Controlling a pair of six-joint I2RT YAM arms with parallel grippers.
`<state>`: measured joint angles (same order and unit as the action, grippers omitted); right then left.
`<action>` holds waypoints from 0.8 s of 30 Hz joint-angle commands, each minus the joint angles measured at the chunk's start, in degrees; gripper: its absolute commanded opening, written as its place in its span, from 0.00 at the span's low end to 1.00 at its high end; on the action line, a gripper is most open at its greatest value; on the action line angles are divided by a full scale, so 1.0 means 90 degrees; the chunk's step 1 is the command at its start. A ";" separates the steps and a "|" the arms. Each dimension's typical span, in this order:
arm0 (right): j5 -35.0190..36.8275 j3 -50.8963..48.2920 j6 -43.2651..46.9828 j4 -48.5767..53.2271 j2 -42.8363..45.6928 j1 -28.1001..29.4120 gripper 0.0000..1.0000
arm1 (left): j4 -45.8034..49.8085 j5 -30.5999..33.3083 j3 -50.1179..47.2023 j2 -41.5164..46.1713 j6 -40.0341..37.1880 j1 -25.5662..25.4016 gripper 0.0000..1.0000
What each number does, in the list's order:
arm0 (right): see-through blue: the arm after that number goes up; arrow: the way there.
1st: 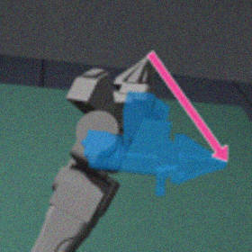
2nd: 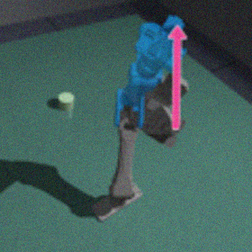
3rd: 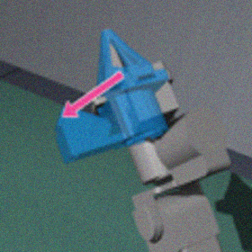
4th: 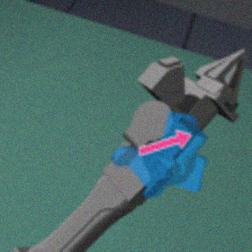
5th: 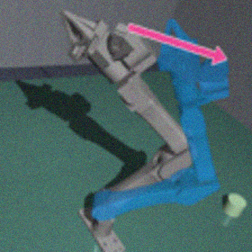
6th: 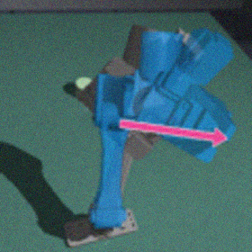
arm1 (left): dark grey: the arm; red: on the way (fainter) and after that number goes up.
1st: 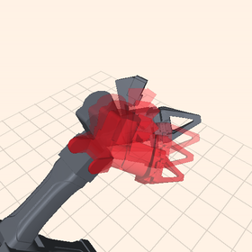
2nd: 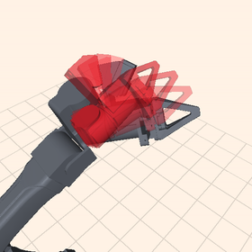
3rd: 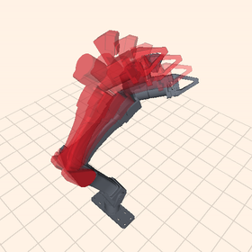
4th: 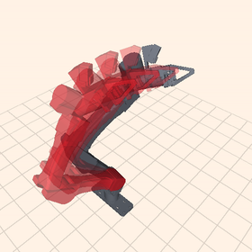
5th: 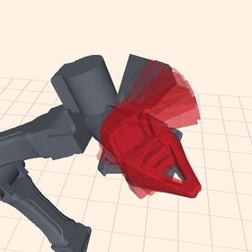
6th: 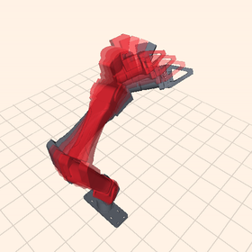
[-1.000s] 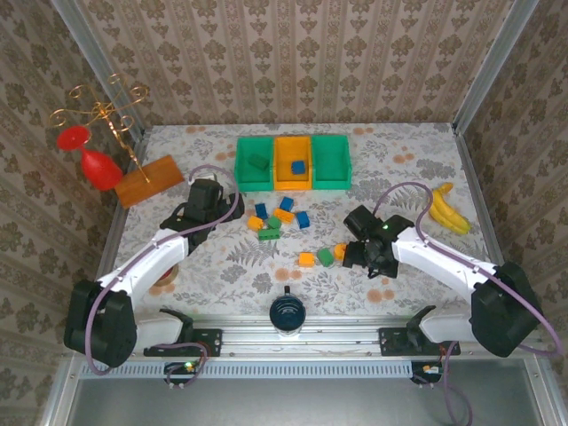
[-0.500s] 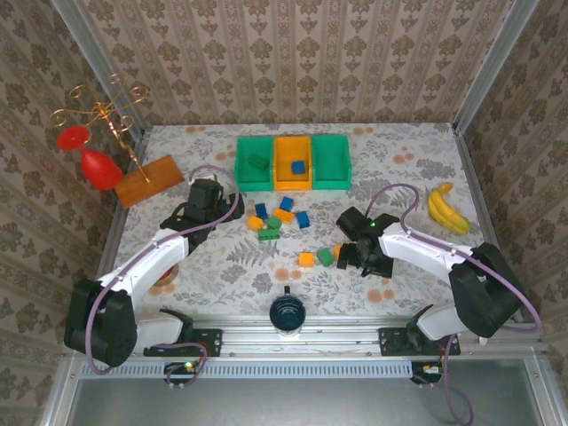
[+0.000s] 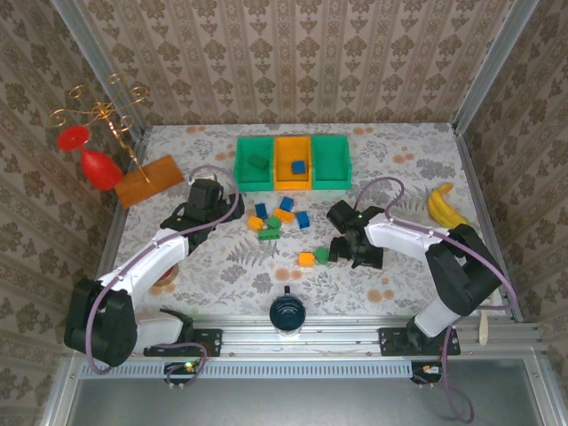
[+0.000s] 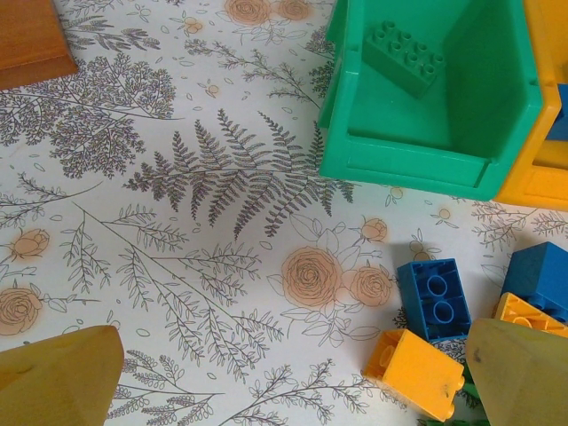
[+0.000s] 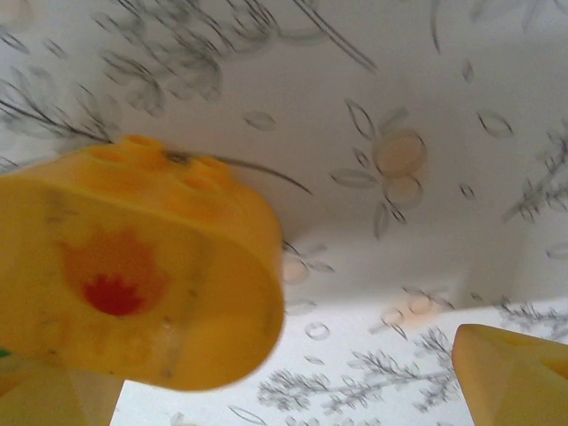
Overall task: Sort the legos into containers by color
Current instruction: Pick up the lego from the center of the table.
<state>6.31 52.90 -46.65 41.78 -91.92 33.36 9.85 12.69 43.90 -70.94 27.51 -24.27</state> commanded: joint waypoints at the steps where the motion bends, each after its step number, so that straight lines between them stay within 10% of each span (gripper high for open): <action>1: 0.0382 0.0254 0.0181 -0.0065 -0.0176 -0.0096 0.96 | 0.0104 0.0089 0.0045 0.0003 0.0190 0.0060 1.00; 24: -0.0515 0.0547 0.0682 -0.0679 -0.0757 -0.0699 0.63 | 0.0122 0.0114 0.0112 -0.0070 0.0157 0.0080 1.00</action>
<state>3.25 56.42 -41.45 35.97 -97.67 27.20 10.26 13.32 43.90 -70.94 27.49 -23.90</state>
